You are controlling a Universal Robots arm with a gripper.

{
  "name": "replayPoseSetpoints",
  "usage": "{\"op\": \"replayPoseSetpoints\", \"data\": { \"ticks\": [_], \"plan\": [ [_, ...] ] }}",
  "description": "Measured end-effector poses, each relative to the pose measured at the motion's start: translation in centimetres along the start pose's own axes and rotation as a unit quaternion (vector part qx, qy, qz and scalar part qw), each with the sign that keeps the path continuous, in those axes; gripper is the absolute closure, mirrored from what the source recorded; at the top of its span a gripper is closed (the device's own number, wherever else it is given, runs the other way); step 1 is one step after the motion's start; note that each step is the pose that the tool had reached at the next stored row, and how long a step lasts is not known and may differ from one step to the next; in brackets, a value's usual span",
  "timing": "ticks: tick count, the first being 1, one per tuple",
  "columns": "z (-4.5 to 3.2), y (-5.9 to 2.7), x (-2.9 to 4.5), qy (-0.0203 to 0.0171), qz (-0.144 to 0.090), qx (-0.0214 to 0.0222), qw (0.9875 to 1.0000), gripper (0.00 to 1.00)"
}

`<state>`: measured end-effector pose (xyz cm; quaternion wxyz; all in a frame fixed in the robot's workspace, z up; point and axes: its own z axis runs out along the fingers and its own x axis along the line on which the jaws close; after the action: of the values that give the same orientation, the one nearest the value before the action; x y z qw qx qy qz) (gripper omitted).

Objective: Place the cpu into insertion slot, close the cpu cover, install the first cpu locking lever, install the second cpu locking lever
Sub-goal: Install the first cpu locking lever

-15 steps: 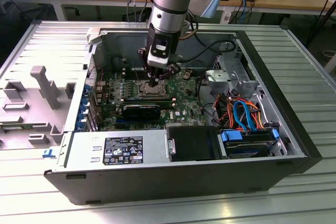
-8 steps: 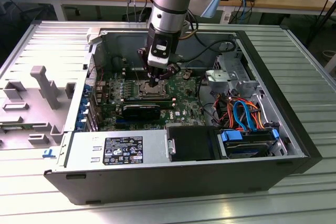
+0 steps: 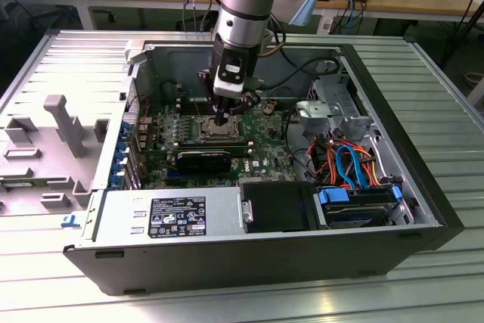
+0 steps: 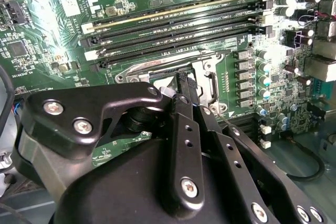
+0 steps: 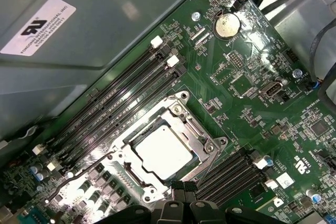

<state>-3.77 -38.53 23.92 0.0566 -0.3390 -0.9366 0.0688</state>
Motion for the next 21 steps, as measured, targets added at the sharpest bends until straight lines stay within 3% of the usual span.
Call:
{"op": "replayPoseSetpoints", "data": {
  "ticks": [21],
  "plan": [
    [0.0,0.0,0.0,-0.0028,-0.017,0.001,0.9999,0.89]
  ]
}}
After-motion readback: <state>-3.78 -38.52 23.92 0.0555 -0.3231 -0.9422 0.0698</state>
